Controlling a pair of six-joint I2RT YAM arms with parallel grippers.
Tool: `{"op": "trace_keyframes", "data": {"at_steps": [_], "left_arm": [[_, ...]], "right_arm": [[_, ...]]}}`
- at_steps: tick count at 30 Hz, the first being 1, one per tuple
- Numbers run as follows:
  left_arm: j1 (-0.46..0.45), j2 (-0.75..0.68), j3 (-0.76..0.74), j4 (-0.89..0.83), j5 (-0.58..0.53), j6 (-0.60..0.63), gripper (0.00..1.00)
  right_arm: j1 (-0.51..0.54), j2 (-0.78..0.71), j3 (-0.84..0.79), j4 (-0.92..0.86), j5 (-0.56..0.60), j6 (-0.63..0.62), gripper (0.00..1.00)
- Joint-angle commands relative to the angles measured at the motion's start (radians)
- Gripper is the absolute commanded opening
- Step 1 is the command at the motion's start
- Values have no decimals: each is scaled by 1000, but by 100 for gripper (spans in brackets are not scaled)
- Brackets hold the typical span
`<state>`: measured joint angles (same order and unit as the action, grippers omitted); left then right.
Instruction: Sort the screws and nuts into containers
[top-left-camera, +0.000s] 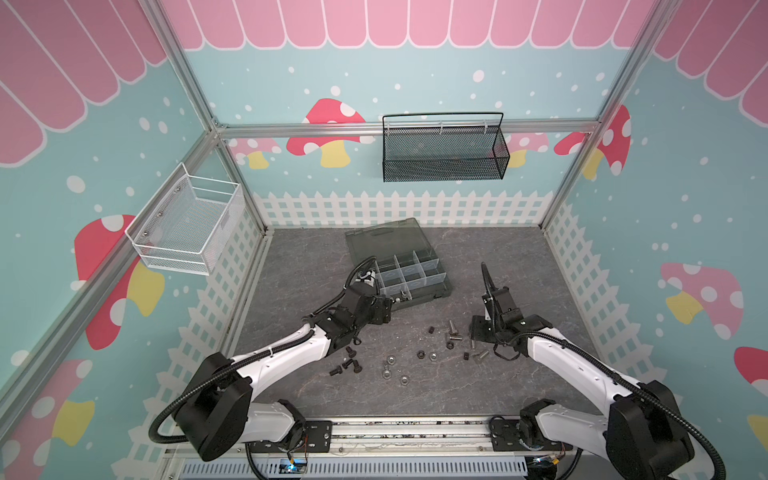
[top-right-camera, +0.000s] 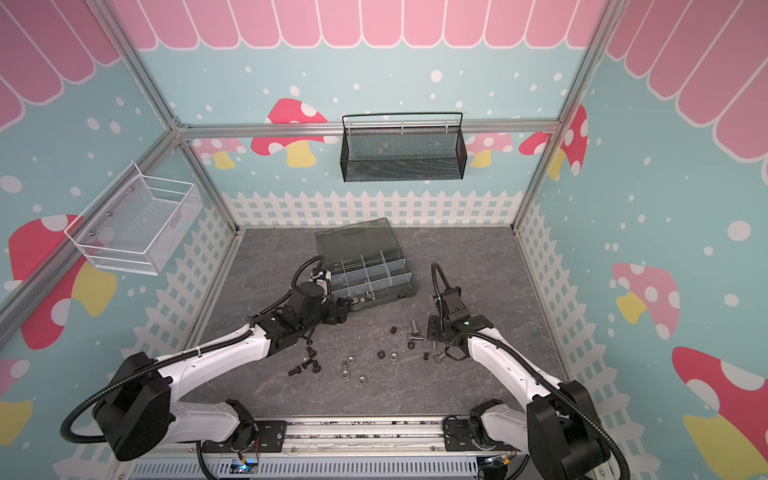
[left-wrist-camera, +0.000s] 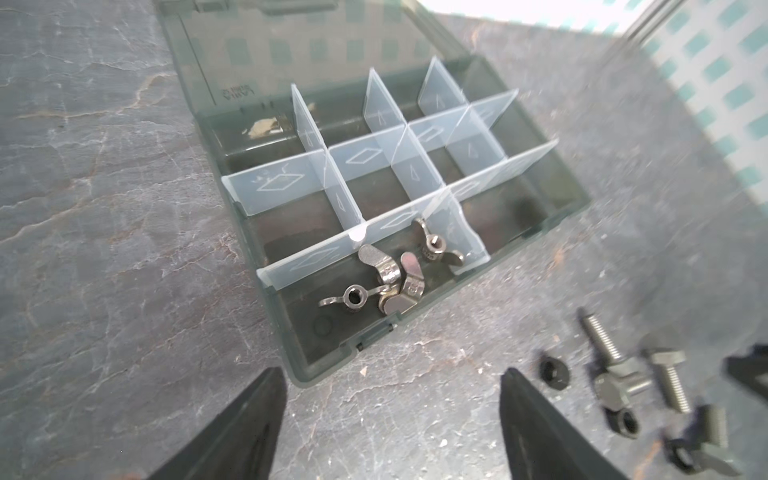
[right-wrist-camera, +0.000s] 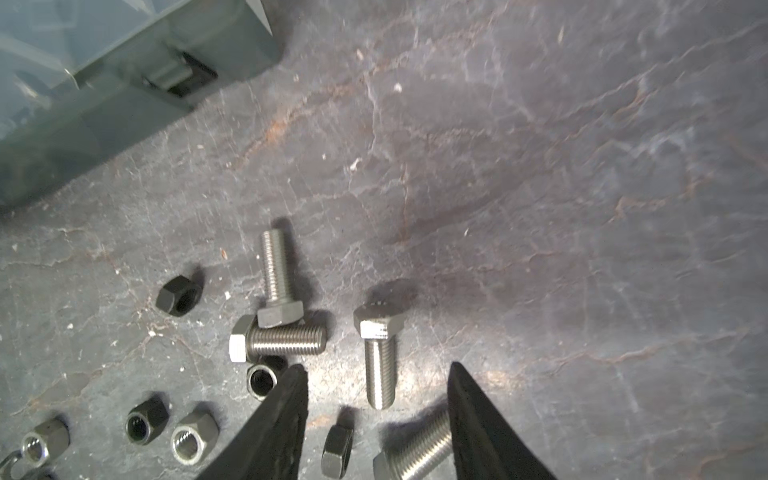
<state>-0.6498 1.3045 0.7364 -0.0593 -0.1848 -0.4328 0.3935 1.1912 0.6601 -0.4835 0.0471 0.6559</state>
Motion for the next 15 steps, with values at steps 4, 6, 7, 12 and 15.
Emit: {"op": "trace_keyframes", "data": {"at_steps": [4, 6, 7, 12, 15], "left_arm": [[6, -96, -84, 122, -50, -62, 91], [6, -114, -97, 122, -53, -70, 92], [6, -120, -101, 121, -57, -73, 92], [7, -150, -126, 129, -67, -95, 92], [7, -165, -138, 127, -80, -105, 93]], "right_arm": [[13, 60, -14, -36, -21, -2, 49], [13, 87, -11, -32, -18, -6, 46], [13, 99, -10, -29, -18, -8, 46], [13, 157, -4, -12, -12, -22, 43], [15, 186, -4, -9, -12, -28, 42]]}}
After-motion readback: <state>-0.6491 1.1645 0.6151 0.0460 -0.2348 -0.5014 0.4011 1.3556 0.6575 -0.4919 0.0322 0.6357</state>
